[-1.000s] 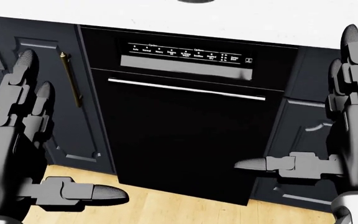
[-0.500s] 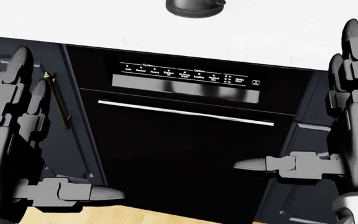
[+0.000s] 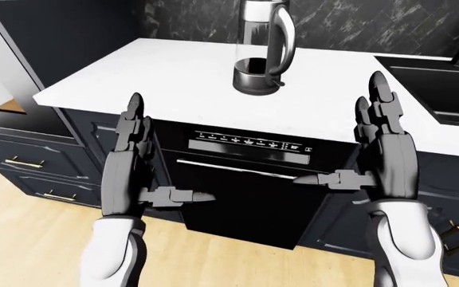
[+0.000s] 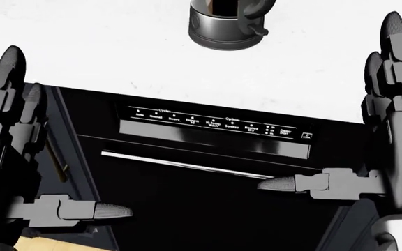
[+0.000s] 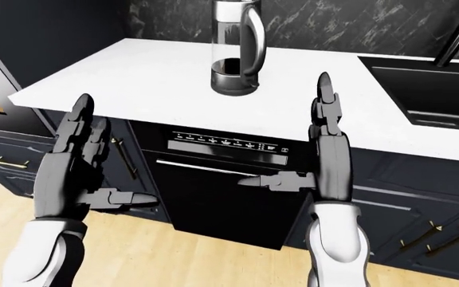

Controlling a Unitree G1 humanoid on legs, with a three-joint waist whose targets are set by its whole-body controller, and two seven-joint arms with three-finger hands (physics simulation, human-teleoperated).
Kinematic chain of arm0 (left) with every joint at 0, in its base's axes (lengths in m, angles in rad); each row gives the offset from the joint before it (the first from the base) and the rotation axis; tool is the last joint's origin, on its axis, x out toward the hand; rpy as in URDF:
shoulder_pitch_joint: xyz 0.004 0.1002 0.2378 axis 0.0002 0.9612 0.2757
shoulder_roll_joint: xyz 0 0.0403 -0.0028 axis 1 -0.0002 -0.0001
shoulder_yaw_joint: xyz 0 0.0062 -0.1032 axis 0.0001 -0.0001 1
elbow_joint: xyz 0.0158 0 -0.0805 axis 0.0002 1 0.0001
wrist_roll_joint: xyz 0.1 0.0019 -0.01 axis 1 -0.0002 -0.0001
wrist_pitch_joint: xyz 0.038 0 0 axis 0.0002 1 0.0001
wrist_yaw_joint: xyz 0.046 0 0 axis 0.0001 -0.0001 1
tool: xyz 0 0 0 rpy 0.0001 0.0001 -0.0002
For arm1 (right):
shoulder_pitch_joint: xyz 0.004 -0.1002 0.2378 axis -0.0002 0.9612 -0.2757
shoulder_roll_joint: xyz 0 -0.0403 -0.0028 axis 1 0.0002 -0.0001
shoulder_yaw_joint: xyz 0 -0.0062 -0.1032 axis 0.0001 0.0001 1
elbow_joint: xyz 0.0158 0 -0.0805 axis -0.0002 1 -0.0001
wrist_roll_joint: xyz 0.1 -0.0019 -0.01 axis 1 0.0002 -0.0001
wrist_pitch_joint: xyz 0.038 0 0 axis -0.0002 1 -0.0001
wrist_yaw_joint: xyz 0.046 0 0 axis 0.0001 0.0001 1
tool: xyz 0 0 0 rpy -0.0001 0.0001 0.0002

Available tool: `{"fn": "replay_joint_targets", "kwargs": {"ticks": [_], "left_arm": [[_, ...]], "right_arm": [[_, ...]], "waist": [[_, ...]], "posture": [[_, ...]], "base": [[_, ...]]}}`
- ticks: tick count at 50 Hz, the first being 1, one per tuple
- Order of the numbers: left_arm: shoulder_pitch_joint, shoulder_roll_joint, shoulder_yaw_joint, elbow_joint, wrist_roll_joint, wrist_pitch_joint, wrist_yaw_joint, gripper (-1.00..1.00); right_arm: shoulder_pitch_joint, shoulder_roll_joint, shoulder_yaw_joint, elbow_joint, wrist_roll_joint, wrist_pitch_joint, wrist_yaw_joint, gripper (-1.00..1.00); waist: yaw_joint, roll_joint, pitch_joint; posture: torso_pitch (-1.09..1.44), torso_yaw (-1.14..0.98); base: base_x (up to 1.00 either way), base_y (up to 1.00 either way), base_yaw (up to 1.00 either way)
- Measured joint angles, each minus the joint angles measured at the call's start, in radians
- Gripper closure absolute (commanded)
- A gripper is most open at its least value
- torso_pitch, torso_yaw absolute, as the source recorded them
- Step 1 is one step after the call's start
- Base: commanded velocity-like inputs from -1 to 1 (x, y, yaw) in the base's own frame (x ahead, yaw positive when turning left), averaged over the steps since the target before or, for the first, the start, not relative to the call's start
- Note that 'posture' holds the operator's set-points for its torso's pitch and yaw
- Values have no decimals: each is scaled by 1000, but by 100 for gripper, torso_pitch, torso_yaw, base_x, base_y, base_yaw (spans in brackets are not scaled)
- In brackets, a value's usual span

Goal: Press down the lever to turn on the electric kettle.

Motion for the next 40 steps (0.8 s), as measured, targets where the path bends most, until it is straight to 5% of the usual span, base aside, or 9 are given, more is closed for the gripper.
{"fn": "replay_joint_targets", "kwargs": {"ticks": [3, 6, 14, 17, 20, 28, 29, 33, 40], "left_arm": [[9, -5, -20, 23, -8, 10, -7, -100], [8, -3, -15, 19, -10, 14, -10, -100], [-4, 1, -12, -11, -7, 3, -6, -100], [10, 3, 3, 12, 0, 17, -1, -100], [8, 3, 1, 11, 3, 24, 2, -100], [-4, 0, -7, -25, 3, 16, 1, -100], [-2, -5, -16, -19, 2, 19, 0, -100], [9, -4, -29, -11, -5, 37, -9, -100], [-3, -3, -15, -25, -4, 15, -7, -100]], "right_arm": [[16, 0, -16, 21, -4, 14, -3, -100], [14, -1, -17, 23, -6, 23, -5, -100], [4, 0, -15, -5, -3, 8, -3, -100], [13, 6, 3, 15, 6, 21, 6, -100], [11, 2, -8, 12, 10, 26, 9, -100], [0, -4, -13, -14, 8, 10, 4, -100], [3, -8, -20, -11, 8, 13, 4, -100], [11, -8, -39, 6, 5, 37, 0, -100], [4, -11, -42, -17, 14, 15, -2, -100]], "waist": [[-19, 4, 23], [-29, 11, 15], [-41, 113, 6], [-22, 109, 23], [-13, 101, 11], [0, 0, 0], [-8, 13, 6], [-27, 3, 18], [-44, 78, 15]], "posture": [[0, 0], [0, 0], [0, 0], [0, 0], [0, 0], [0, 0], [0, 0], [0, 0], [0, 0]], "base": [[34, 0, 0], [33, 0, 0], [33, 0, 0], [33, 0, 0], [33, 0, 0], [33, 0, 0], [34, 0, 0], [33, 0, 0], [33, 0, 0]]}}
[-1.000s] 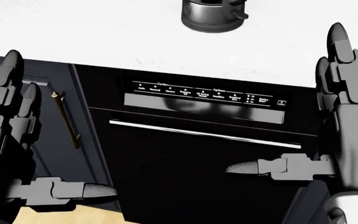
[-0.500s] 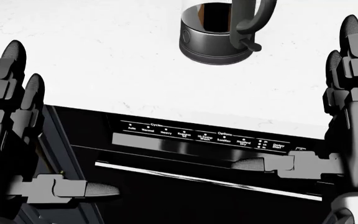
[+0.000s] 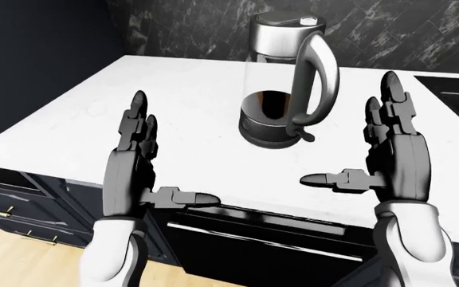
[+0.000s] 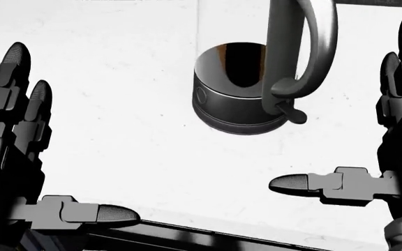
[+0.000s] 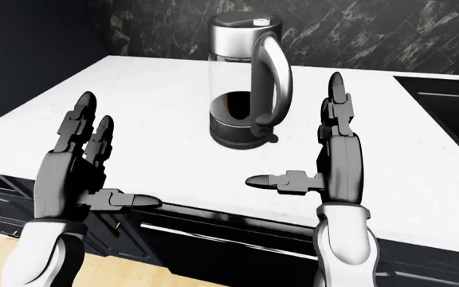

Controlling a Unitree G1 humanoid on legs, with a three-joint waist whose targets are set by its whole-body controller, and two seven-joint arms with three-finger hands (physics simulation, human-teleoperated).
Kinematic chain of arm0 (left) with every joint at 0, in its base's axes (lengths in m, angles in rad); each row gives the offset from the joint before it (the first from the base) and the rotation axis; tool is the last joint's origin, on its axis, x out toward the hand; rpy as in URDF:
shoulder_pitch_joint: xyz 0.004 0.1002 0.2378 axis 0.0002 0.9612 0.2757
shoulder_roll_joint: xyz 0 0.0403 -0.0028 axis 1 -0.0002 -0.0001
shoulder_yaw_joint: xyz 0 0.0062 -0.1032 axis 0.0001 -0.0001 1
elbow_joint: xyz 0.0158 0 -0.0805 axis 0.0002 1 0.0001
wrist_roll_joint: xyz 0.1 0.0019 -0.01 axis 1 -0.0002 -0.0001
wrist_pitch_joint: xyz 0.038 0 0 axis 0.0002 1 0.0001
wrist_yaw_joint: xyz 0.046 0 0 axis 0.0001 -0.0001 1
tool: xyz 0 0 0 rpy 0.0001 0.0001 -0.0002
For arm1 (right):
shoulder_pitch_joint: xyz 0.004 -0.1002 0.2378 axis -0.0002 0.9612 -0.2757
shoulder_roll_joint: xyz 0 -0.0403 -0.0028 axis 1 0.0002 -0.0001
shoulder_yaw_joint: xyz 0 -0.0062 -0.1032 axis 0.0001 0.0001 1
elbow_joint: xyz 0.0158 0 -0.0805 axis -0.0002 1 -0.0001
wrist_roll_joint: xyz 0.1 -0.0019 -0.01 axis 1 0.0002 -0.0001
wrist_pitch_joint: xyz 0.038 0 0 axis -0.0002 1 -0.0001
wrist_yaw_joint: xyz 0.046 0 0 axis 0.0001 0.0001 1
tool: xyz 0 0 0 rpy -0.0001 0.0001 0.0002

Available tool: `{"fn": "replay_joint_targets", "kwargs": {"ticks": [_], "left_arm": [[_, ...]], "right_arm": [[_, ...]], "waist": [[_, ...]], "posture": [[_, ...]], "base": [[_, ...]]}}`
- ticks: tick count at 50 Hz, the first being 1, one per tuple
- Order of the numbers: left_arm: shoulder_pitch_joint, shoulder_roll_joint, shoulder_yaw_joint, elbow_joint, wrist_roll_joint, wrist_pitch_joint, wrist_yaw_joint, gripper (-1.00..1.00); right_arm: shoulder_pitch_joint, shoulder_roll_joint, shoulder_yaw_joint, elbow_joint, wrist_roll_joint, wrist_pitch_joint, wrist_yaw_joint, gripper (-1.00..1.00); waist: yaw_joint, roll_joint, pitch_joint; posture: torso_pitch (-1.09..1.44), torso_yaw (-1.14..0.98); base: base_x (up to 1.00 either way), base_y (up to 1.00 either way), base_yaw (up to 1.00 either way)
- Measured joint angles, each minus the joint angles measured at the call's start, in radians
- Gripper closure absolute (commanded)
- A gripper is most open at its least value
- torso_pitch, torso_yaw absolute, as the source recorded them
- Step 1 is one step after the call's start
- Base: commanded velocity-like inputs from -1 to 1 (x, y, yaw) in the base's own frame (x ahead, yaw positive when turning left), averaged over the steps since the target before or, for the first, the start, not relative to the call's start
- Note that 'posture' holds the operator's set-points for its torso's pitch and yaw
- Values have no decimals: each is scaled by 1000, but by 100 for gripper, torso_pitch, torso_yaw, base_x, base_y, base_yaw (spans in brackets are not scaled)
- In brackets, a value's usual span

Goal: Press down the lever to turn on the electric kettle.

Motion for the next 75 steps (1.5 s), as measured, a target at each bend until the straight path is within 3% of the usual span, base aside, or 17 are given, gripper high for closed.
{"fn": "replay_joint_targets", "kwargs": {"ticks": [2, 3, 5, 7, 11, 15, 17, 21, 23, 26, 31, 41, 56, 67, 75], "left_arm": [[2, 2, 0, -5, 0, 0, 1, -100], [8, 5, 5, -4, 3, 4, 3, -100], [22, 3, 9, 1, 9, 21, 8, -100], [22, 2, 7, -2, 12, 30, 10, -100], [3, 4, 6, -17, 8, 4, 7, -100], [11, 0, -1, -11, 11, 7, 9, -100], [16, -5, -12, 17, 7, 17, 5, -100], [9, -2, -7, 29, 0, 17, -2, -100], [5, 0, -1, 20, 0, 3, -1, -100], [7, 1, 4, 13, 3, -6, 4, -100], [11, 0, 0, 13, 3, 2, 5, -100], [9, 2, 7, 30, 0, -11, 6, -100], [0, 3, 6, 21, -2, 1, 5, -100], [1, 4, 9, 26, -1, 2, 5, -100], [-1, 4, 9, 25, -1, -1, 4, -100]], "right_arm": [[-4, 1, 2, -2, 2, 3, 1, -100], [-2, 7, 10, 6, 5, 6, 2, -100], [5, 7, 20, 23, 11, 12, 8, -100], [8, 5, 10, 23, 14, 15, 8, -100], [-3, 3, -4, -2, 16, 2, -2, -100], [-7, -1, -4, -3, 21, -5, -7, -100], [0, -2, -12, 22, 23, -2, -8, -100], [11, -8, -24, 37, 24, 18, -9, -100], [6, -16, -56, 15, 39, 30, 1, -100], [3, -28, -95, -15, 54, 32, 2, -100], [8, -35, -104, -20, 68, 34, 5, -100], [10, -57, -168, -22, 101, 50, 7, -100], [-43, -111, -233, 8, 148, 94, -12, -100], [-111, -159, -237, 55, 168, 136, -45, -100], [-121, -162, -199, 67, 154, 135, -55, -100]], "waist": [[2, 36, -8], [9, 27, -4], [19, 35, 7], [27, 35, 0], [26, -4, -4], [36, -73, 1], [40, -48, 2], [33, -33, -11], [35, -24, -22], [34, -27, -27], [32, -36, -22], [39, -46, -18], [40, -45, -21], [30, -37, -22], [26, -32, -24]], "posture": [[0, 0], [0, 0], [0, 0], [0, 0], [0, 0], [0, 0], [0, 0], [0, 0], [0, 0], [0, 0], [0, 0], [0, 0], [0, 0], [0, 0], [0, 0]], "base": [[33, 0, 0], [34, 0, 0], [34, 0, 0], [29, 0, 0], [0, 0, 0], [0, 0, 0], [0, 0, 0], [0, 0, 0], [0, 0, 0], [0, 0, 0], [0, 0, 0], [0, 0, 0], [0, 0, 0], [0, 0, 0], [0, 0, 0]]}}
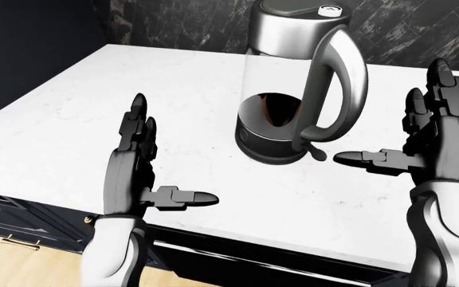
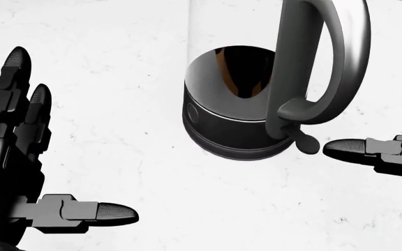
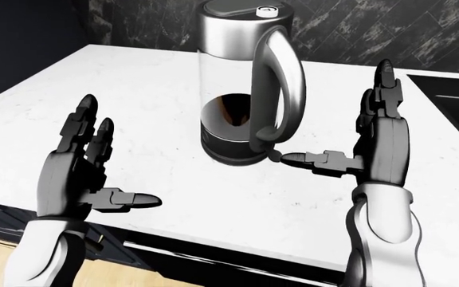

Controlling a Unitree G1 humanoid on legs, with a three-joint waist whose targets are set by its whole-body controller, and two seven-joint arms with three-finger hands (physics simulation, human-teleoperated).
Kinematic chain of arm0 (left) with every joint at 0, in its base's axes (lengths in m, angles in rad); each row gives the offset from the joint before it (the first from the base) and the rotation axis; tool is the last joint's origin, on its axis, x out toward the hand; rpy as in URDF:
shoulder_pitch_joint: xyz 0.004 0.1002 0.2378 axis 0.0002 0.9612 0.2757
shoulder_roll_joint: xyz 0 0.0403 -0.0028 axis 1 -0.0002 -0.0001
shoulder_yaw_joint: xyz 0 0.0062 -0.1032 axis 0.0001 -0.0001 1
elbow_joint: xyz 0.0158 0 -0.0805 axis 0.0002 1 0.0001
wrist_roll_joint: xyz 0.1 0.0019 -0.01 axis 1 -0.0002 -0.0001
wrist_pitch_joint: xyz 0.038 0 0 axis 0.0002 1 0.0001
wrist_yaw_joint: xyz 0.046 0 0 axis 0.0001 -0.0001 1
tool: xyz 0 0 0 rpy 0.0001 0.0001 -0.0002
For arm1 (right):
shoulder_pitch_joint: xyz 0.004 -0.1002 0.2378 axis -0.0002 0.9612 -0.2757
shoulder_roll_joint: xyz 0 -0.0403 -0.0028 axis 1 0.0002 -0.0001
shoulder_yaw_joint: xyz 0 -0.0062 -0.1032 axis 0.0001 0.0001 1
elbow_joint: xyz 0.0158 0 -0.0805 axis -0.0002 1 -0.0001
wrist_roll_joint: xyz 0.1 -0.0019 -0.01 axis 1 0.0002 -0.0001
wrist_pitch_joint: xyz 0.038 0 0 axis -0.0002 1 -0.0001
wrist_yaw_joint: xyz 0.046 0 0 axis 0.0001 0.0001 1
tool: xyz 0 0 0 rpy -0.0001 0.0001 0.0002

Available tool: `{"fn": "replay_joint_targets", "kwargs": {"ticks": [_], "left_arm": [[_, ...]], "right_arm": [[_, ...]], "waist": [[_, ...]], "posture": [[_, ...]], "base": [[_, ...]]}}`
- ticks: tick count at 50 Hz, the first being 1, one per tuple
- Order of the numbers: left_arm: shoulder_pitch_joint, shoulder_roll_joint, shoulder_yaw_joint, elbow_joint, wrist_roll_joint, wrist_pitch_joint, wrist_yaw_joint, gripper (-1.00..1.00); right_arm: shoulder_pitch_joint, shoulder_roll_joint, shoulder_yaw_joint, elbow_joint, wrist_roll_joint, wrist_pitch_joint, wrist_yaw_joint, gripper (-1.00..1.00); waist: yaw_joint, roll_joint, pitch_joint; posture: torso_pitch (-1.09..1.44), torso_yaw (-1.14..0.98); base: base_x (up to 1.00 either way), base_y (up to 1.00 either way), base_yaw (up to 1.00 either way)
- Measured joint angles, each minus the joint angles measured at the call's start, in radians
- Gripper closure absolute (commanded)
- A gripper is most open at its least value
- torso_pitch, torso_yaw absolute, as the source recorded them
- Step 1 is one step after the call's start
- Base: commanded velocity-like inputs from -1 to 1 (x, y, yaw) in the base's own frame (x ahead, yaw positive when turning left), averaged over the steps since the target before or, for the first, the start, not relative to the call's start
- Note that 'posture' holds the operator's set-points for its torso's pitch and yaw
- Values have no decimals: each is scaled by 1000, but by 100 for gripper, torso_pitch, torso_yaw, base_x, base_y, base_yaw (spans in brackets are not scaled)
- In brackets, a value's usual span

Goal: Press down the lever to turn on the electric kettle.

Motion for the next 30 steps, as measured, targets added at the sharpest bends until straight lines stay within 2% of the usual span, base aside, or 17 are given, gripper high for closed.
{"fn": "replay_joint_targets", "kwargs": {"ticks": [17, 30], "left_arm": [[-5, 0, -3, -6, 2, 9, 4, -100], [-4, 1, 0, -4, 4, 5, 2, -100]], "right_arm": [[-12, 7, 20, 41, -42, -31, 11, -100], [2, 19, 32, 77, -58, -47, 17, -100]], "waist": [[-3, -1, -10], [3, -2, -6]], "posture": [[0, 0], [0, 0]], "base": [[0, 0, 0], [0, 0, 0]]}}
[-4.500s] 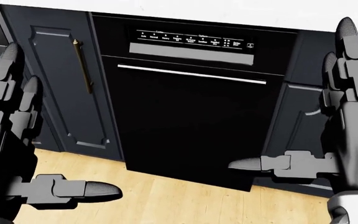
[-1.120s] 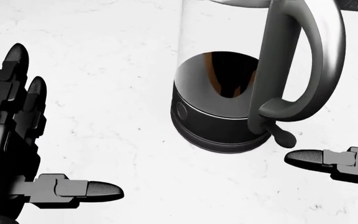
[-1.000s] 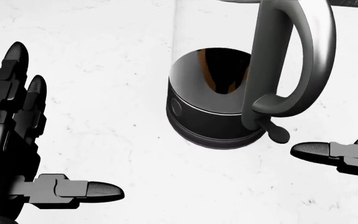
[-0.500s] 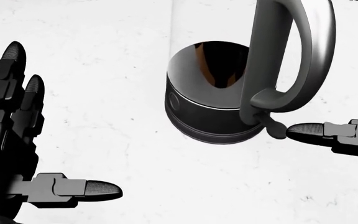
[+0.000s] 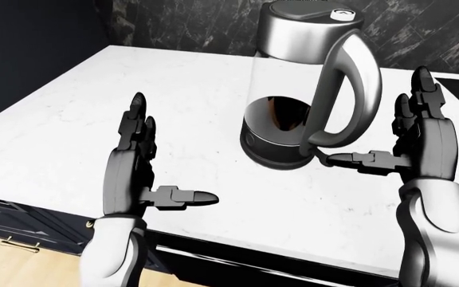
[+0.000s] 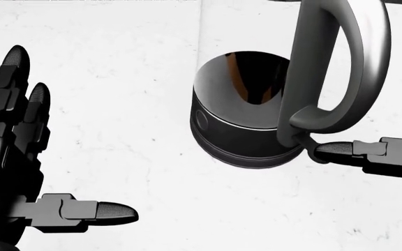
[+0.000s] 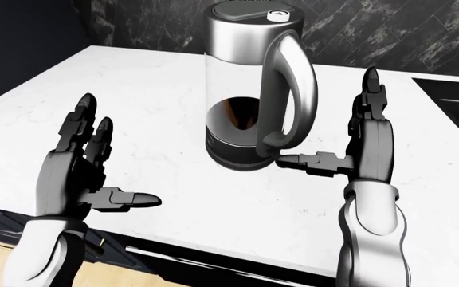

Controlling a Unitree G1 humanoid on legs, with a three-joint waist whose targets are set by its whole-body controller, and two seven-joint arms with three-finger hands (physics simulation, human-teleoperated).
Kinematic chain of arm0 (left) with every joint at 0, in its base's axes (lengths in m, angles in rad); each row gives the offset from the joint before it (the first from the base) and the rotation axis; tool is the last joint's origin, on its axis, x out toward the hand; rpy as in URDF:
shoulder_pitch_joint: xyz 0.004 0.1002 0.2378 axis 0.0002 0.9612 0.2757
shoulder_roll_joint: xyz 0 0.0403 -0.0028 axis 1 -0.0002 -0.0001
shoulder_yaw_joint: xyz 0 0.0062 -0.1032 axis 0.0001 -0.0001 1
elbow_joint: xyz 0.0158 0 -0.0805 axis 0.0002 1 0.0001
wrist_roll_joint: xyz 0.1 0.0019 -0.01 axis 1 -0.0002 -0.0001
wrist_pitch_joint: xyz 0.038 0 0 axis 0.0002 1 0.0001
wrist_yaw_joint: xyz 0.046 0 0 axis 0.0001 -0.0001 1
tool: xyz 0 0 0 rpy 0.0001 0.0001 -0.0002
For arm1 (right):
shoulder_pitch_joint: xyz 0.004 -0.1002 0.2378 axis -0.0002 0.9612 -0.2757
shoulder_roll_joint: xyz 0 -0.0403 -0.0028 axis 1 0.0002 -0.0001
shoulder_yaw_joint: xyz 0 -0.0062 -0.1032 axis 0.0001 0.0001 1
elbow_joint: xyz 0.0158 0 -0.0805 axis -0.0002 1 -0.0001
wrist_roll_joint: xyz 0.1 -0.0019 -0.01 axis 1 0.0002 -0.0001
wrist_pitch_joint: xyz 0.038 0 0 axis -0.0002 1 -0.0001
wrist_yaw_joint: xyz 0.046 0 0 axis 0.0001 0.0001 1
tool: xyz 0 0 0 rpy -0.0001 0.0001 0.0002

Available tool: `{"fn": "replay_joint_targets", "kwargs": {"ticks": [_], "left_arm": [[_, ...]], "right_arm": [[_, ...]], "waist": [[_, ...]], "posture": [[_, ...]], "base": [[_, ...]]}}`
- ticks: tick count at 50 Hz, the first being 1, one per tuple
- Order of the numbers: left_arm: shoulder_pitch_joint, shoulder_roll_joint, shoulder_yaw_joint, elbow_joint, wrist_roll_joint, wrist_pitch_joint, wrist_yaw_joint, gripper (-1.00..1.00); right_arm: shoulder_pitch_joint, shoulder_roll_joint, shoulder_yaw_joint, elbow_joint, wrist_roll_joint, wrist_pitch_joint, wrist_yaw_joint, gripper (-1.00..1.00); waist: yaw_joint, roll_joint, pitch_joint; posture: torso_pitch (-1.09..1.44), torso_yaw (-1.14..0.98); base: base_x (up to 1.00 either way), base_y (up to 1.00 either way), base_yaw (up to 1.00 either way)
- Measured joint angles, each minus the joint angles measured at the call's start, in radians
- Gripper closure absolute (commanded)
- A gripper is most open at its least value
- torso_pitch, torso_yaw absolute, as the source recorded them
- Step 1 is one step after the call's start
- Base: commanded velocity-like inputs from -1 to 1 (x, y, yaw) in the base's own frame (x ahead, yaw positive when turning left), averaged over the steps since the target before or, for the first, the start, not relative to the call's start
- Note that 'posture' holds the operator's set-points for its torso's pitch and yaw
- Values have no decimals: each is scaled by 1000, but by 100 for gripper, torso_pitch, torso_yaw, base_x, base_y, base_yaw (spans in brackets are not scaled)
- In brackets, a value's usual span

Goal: Press down the lever to turn on the electric kettle.

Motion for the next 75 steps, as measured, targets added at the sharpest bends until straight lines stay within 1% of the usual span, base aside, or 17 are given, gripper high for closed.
{"fn": "replay_joint_targets", "kwargs": {"ticks": [8, 17, 22, 30, 37, 59, 64, 72, 75], "left_arm": [[1, -1, -3, 5, 2, -3, -1, -100], [2, -2, -5, 6, 4, -7, -2, -100], [5, -2, -7, 3, 6, -6, -1, -100], [5, -3, -6, 3, 6, -8, -2, -100], [7, -3, -6, 2, 7, -9, -2, -100], [-3, 0, -2, 4, 3, -2, -4, -100], [-2, 0, -3, 2, 4, -2, -4, -100], [-1, 1, 0, -1, 2, -1, -7, -100], [-1, 0, -1, -3, 3, 3, -6, -100]], "right_arm": [[-3, -2, -3, 20, 1, -11, 1, -100], [-12, -1, 6, 53, -7, -24, -12, -100], [-11, -5, -9, 45, 5, -16, -11, -100], [-9, -2, 6, 64, 0, -24, -20, -100], [-7, 0, 6, 90, -11, -37, -28, -100], [-60, -2, 40, 154, -27, -22, -70, -100], [-67, -4, 55, 177, -56, -47, -69, -100], [-74, -6, 96, 237, -155, -88, -43, -100], [-83, -7, 102, 244, -196, -100, -22, -100]], "waist": [[0, -1, 1], [3, -4, 2], [5, -5, 3], [4, -6, 2], [5, -5, 3], [3, -5, 2], [2, -6, -1], [2, -7, -3], [2, -8, -5]], "posture": [[0, 0], [0, 0], [0, 0], [0, 0], [0, 0], [0, 0], [0, 0], [0, 0], [0, 0]], "base": [[0, 0, 0], [0, 0, 0], [0, 0, 0], [0, 0, 0], [0, 0, 0], [0, 0, 0], [0, 0, 0], [0, 0, 0], [0, 0, 0]]}}
